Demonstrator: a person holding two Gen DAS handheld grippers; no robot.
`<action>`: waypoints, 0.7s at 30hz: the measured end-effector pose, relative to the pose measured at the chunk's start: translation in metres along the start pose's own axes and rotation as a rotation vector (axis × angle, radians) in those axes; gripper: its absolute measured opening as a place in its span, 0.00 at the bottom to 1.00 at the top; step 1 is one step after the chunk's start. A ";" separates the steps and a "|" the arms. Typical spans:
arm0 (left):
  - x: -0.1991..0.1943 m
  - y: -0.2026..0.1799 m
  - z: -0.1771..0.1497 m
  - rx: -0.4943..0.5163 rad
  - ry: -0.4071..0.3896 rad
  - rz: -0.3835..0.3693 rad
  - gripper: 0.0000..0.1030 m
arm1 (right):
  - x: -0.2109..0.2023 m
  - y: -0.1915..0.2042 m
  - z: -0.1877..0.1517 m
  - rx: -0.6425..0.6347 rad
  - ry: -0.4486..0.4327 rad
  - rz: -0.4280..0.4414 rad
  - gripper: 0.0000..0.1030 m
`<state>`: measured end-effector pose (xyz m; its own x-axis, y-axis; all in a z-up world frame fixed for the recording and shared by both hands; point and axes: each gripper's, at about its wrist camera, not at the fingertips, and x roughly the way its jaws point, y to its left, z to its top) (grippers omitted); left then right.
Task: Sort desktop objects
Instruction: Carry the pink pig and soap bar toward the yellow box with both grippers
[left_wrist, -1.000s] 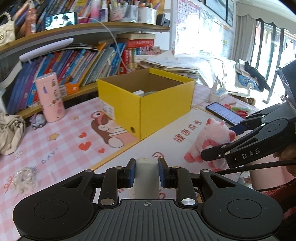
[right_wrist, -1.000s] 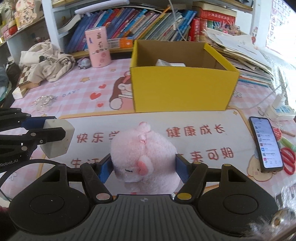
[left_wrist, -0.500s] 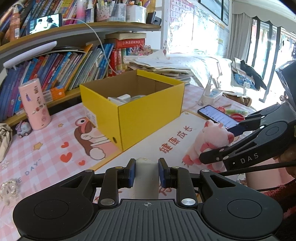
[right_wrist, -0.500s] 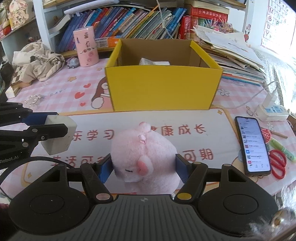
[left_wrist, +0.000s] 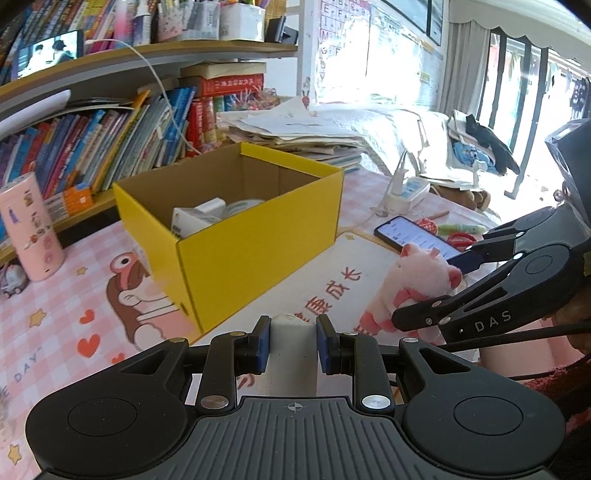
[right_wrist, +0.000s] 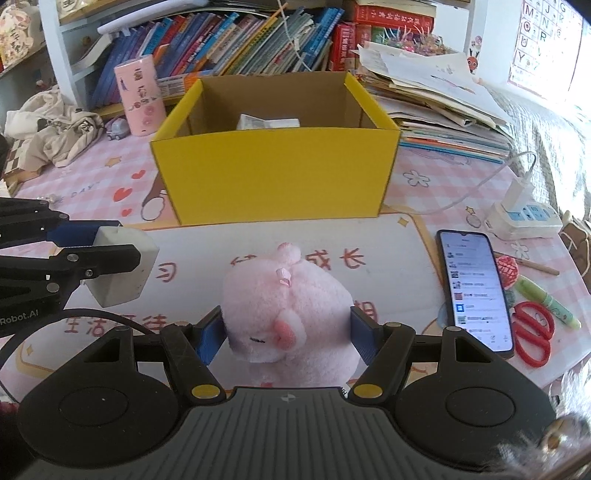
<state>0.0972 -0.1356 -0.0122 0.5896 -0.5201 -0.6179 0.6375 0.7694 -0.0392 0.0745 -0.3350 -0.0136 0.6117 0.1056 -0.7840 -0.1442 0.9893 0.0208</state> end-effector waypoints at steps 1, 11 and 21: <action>0.002 -0.001 0.002 0.002 0.001 -0.004 0.23 | 0.001 -0.003 0.001 0.000 0.001 0.001 0.65; 0.032 -0.019 0.026 0.046 0.017 -0.040 0.22 | 0.007 -0.030 0.010 -0.004 -0.002 0.009 0.65; 0.051 -0.032 0.050 0.079 0.011 -0.029 0.22 | 0.007 -0.052 0.023 -0.040 -0.046 0.043 0.65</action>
<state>0.1320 -0.2056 -0.0032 0.5651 -0.5374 -0.6260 0.6919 0.7220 0.0048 0.1038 -0.3840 -0.0060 0.6392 0.1530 -0.7536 -0.2016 0.9791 0.0278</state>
